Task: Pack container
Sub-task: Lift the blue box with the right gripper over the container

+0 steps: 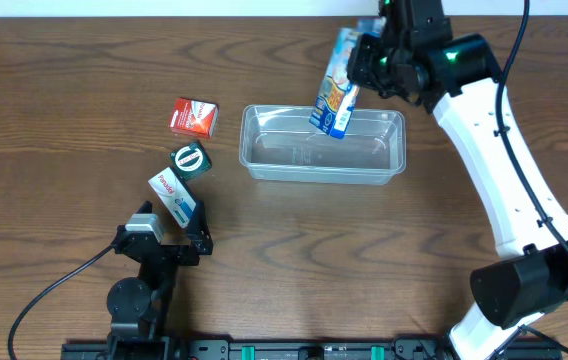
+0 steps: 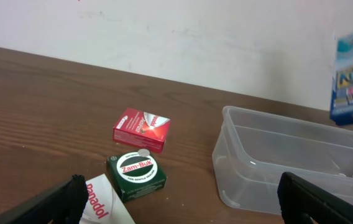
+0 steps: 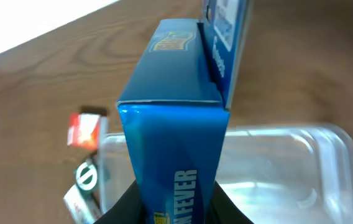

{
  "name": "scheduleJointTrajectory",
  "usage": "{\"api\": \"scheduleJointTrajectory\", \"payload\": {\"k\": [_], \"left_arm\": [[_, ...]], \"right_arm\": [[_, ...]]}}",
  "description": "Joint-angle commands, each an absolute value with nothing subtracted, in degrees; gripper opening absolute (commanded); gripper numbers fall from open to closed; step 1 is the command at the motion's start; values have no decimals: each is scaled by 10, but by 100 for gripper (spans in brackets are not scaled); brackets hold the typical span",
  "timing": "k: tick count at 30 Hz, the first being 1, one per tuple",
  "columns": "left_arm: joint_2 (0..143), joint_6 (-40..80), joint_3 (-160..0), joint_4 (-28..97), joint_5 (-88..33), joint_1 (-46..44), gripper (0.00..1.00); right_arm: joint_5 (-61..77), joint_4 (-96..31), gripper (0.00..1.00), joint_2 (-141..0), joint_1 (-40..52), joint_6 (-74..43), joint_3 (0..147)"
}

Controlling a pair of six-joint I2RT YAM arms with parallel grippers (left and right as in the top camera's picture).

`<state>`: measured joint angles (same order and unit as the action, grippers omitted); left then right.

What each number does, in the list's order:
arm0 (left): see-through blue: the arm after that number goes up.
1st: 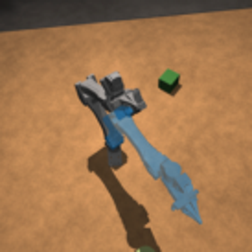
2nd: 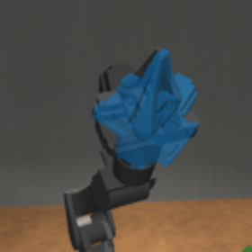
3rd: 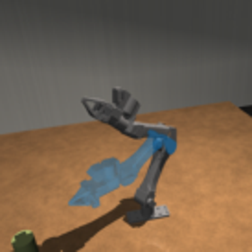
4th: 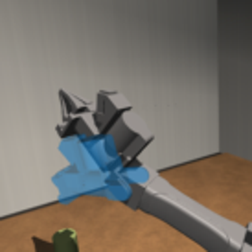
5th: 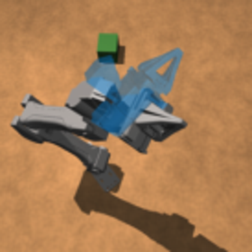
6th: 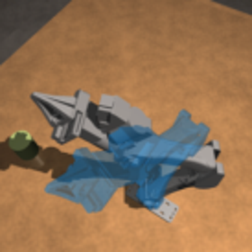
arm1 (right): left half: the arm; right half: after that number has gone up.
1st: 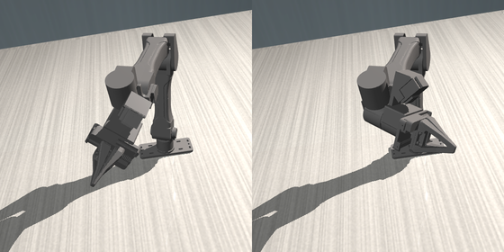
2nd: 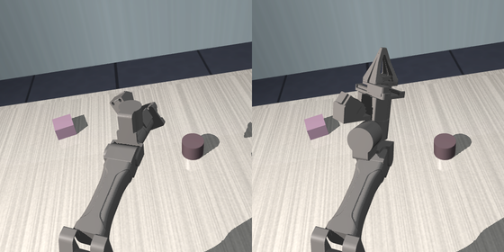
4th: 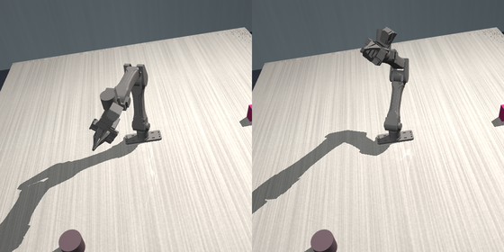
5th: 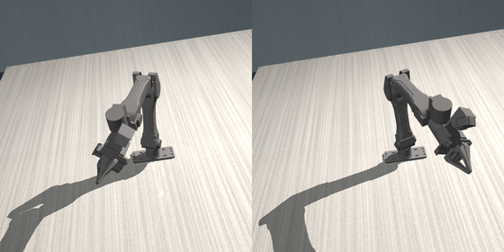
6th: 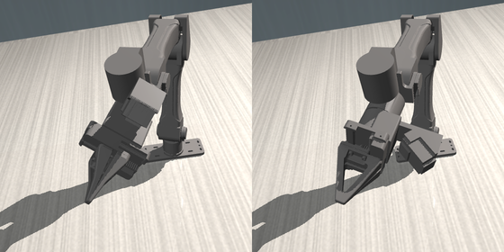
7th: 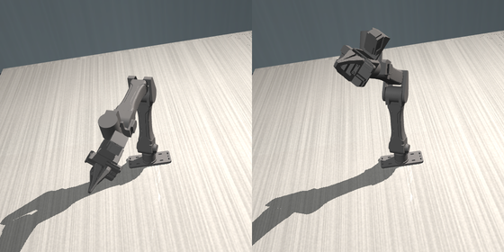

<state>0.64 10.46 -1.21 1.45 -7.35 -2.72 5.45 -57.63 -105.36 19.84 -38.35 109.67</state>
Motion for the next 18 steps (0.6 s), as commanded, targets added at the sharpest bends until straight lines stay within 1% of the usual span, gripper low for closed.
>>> {"api": "scheduleJointTrajectory", "payload": {"k": [1,8,9,11,18], "left_arm": [[6,99,-2,34,-85,-25,98],[6,99,-2,34,-85,-25,98],[6,99,-2,34,-85,-25,98],[6,99,-2,34,-85,-25,98],[6,99,-2,34,-85,-25,98]], "right_arm": [[-38,-604,22,-1038,211,-494,1109],[-58,-671,24,-1038,215,-589,1107],[-58,-679,24,-1038,216,-601,1107],[-59,-695,19,-1038,220,-623,1107],[-68,-705,20,-1038,266,-669,1101]]}}
